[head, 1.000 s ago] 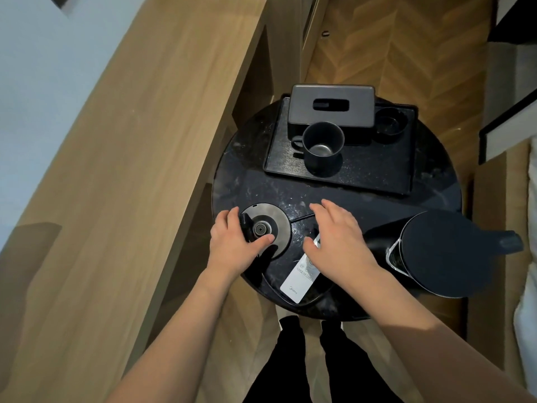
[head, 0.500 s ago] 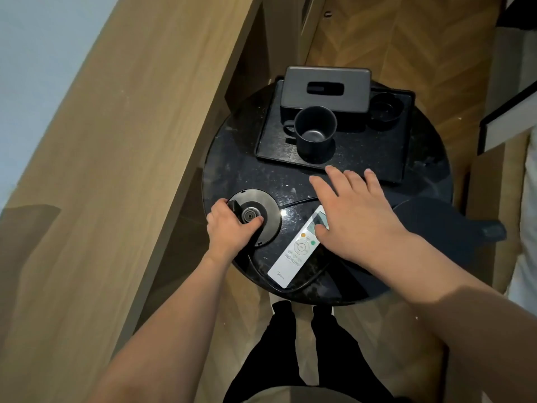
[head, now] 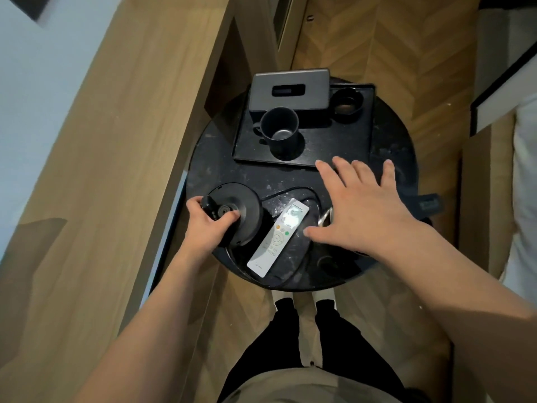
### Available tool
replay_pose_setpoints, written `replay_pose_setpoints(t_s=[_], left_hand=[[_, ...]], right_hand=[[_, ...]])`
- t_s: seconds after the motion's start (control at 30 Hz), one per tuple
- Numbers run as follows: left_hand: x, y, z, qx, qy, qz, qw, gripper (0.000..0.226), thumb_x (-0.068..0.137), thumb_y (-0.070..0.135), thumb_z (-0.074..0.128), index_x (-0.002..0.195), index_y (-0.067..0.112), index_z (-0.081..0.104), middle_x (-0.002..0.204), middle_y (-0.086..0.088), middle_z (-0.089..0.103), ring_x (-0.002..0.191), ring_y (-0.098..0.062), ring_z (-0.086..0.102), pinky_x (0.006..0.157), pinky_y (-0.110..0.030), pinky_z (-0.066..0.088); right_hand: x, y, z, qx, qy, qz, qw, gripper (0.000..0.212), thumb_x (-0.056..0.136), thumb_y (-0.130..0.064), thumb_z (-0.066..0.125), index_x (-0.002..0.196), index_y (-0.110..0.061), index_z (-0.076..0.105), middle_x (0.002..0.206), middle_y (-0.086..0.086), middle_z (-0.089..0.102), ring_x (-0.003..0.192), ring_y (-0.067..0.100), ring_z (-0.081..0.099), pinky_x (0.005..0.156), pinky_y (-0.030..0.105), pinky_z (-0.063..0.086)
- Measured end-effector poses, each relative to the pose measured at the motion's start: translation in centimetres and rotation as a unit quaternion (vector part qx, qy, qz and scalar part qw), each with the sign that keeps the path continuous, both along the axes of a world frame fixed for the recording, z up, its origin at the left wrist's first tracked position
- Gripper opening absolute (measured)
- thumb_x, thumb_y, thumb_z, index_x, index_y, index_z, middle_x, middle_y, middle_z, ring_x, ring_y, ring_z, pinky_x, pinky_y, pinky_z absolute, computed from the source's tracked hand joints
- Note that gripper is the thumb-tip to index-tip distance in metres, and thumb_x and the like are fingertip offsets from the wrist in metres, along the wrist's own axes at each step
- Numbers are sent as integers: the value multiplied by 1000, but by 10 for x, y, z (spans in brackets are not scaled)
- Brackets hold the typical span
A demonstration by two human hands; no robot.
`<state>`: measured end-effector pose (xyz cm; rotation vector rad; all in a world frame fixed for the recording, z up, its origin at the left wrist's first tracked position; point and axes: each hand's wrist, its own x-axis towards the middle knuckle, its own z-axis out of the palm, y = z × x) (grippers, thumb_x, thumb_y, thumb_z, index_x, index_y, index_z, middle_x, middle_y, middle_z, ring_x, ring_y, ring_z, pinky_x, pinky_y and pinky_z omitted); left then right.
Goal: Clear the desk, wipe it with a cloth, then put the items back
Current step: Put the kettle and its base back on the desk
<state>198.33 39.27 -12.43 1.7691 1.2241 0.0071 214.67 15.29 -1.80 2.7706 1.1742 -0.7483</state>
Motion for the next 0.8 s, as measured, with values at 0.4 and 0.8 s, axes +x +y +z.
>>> replay_pose_setpoints(t_s=[0.4, 0.8], left_hand=[[2, -28, 5, 34, 25, 27, 999, 87, 66, 50, 83, 131, 32, 28, 135, -6, 50, 115, -21, 59, 99, -40, 53], [-15, -46, 24, -28, -20, -10, 999, 73, 88, 26, 78, 139, 30, 27, 121, 9, 51, 102, -4, 58, 74, -19, 53]], right_hand=[[11, -29, -16, -75, 9, 67, 995, 124, 63, -61, 75, 150, -36, -10, 156, 4, -4, 143, 41, 0, 106, 60, 28], [-14, -15, 18, -74, 24, 101, 992, 112, 63, -59, 73, 147, -33, 5, 146, 5, 11, 133, 37, 16, 99, 62, 34]])
